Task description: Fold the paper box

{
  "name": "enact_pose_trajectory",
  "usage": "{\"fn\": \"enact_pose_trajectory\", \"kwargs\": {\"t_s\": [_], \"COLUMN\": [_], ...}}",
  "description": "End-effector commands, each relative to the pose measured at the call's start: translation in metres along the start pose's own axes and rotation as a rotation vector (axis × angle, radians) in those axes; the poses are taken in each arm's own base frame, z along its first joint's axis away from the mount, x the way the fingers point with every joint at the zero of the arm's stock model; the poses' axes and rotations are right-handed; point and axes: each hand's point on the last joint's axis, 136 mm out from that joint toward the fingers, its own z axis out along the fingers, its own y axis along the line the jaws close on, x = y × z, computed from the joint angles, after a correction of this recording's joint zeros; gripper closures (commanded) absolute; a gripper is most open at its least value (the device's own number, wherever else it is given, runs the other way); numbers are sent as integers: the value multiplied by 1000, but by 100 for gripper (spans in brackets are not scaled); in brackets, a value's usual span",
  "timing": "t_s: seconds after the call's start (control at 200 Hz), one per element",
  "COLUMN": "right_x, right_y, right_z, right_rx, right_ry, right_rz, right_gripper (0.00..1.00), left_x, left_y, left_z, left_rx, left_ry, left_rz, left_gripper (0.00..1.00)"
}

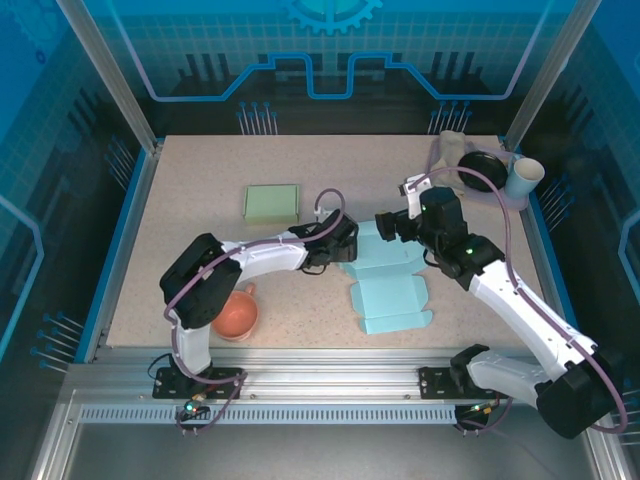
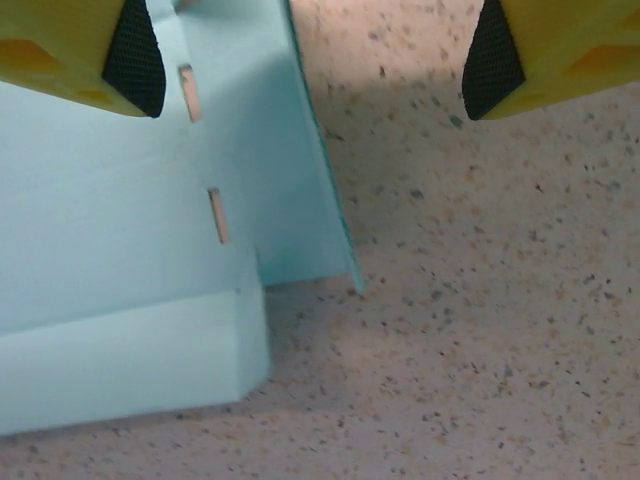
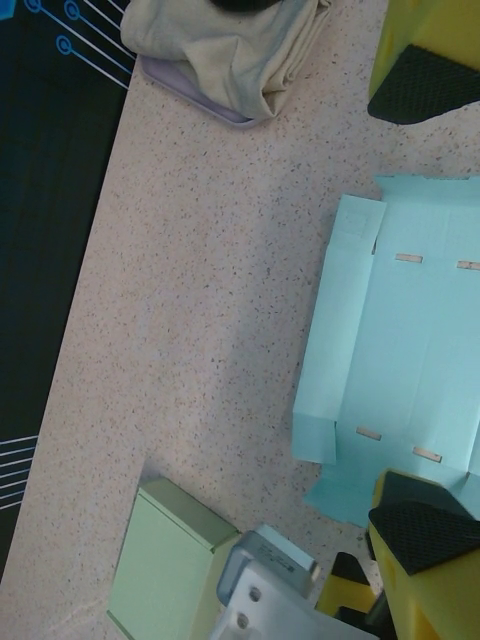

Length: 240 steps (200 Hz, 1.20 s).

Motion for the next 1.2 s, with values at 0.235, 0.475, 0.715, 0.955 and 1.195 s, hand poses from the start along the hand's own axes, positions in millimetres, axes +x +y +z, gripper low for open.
{"fn": "enact_pose_trajectory", "kwargs": {"t_s": [0.235, 0.475, 0.715, 0.955, 1.195], "right_x": [-9, -8, -14, -52, -41], "right_y": [1, 5, 19, 36, 72], "right_z": [10, 15, 21, 6, 4], "right_rx": [-27, -44, -117, -351, -619], "right_ry": [-14, -4, -27, -166, -214], "right_rz": [30, 26, -101, -254, -684], "right_gripper": [0, 1, 4, 15, 22], "left_x": [-16, -23, -76, -104, -105], "left_y": [-19, -10, -16, -16, 8], "left_z": [21, 25, -32, -100, -145], "left_rx": [99, 82, 89, 157, 126], "left_ry": [-61, -64, -247, -475, -614], "left_rz": [56, 80, 208, 350, 414], "left_gripper": [71, 97, 100, 100, 100]}}
